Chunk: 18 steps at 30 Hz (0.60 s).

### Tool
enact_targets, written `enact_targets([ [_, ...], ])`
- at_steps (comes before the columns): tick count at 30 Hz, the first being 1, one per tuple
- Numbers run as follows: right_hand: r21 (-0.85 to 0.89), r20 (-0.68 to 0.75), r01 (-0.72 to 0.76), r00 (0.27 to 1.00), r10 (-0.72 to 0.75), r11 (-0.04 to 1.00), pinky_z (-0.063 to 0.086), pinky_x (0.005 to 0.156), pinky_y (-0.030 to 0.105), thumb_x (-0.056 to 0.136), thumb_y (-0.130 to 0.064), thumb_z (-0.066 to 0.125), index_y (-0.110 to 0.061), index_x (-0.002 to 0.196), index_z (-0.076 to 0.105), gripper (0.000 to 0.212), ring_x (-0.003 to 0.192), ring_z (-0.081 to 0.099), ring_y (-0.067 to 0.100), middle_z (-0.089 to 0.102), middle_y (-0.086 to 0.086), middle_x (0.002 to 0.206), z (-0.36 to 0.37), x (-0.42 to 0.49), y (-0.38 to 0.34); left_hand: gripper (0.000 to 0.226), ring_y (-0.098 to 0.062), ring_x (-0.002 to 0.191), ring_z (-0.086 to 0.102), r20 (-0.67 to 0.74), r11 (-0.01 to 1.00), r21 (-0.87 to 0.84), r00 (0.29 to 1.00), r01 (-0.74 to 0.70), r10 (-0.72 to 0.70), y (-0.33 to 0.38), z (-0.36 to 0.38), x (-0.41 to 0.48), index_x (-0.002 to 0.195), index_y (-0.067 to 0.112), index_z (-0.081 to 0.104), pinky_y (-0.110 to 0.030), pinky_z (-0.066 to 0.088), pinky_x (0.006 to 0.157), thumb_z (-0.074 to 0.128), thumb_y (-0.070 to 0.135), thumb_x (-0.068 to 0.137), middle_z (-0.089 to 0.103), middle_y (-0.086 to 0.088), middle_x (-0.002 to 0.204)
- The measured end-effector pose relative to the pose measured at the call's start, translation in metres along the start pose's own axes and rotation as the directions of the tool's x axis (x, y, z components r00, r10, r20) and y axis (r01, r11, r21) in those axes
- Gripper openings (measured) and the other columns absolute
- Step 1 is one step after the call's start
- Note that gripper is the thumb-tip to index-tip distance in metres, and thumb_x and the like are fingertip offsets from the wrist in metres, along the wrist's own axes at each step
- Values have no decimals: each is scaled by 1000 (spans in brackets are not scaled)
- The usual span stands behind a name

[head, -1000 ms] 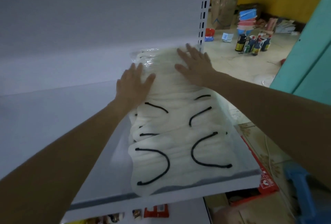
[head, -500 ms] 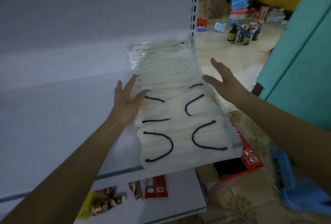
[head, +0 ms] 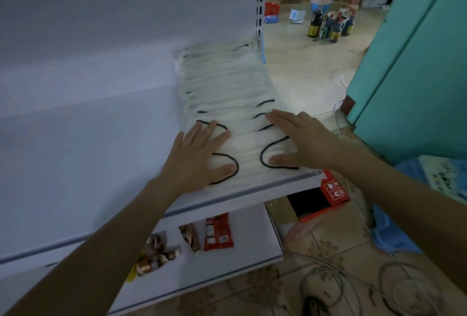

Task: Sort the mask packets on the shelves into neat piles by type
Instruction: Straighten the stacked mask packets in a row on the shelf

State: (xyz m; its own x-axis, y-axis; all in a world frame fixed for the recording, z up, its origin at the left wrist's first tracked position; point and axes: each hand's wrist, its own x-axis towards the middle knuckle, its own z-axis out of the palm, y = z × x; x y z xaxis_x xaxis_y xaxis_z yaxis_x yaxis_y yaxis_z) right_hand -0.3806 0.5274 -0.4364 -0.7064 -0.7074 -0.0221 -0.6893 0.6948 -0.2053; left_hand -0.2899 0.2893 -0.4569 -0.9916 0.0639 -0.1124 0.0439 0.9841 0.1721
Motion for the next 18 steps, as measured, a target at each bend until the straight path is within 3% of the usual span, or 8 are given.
enact_targets([
  [4,-79,-22,-26,999,24,997,22,106,34,72,-67,60,-20,148,21,97,126,30,25,35,3,144,-7,2,-4,96,-11,144,-4,-49,1000,18,999,8,-7,-1,-3,-1,145,44,3,-41,-6,115,5,83,57,-6,14,157],
  [7,-159,-23,20,999,-24,987,33,102,51,70,-67,52,-10,133,51,85,119,45,42,52,18,126,-3,3,-4,98,-15,143,10,-142,1000,5,990,0,1,0,-5,-4,148,31,10,-41,2,116,6,79,63,6,10,157],
  [8,-163,-3,31,1000,-31,986,32,102,57,68,-71,44,-9,131,53,89,121,44,45,50,23,128,-2,4,-3,97,-17,141,14,-161,1000,4,987,4,-3,1,-5,-5,148,28,15,-41,5,116,6,78,65,9,8,157],
  [10,-184,74,-15,997,29,983,11,113,52,63,-82,23,-16,145,31,105,140,17,38,18,19,152,0,1,-2,94,-22,138,23,-197,1000,1,980,3,-3,1,-6,-5,146,21,27,-40,12,114,8,73,70,16,2,156],
  [12,-140,108,-50,992,65,989,-2,116,40,62,-86,9,-25,150,8,108,144,-2,24,-7,5,157,3,-5,0,89,-27,133,31,-215,1000,6,976,-14,15,-2,-4,-3,142,16,36,-40,18,112,13,70,75,27,-2,153],
  [15,-39,90,-25,996,29,999,-12,112,30,88,-58,41,-26,149,-2,81,144,-10,17,-14,-4,156,1,-2,1,88,-29,135,28,-202,998,21,978,-57,60,-6,-3,1,144,14,33,-45,16,113,17,68,76,30,-4,151],
  [18,-22,85,19,996,-17,1000,-14,110,28,87,-48,41,-27,148,-1,77,145,-12,14,-10,-7,157,0,12,2,94,-18,143,8,-137,997,16,988,-70,72,-9,-2,5,147,22,21,-37,-1,115,10,71,68,11,7,156],
])
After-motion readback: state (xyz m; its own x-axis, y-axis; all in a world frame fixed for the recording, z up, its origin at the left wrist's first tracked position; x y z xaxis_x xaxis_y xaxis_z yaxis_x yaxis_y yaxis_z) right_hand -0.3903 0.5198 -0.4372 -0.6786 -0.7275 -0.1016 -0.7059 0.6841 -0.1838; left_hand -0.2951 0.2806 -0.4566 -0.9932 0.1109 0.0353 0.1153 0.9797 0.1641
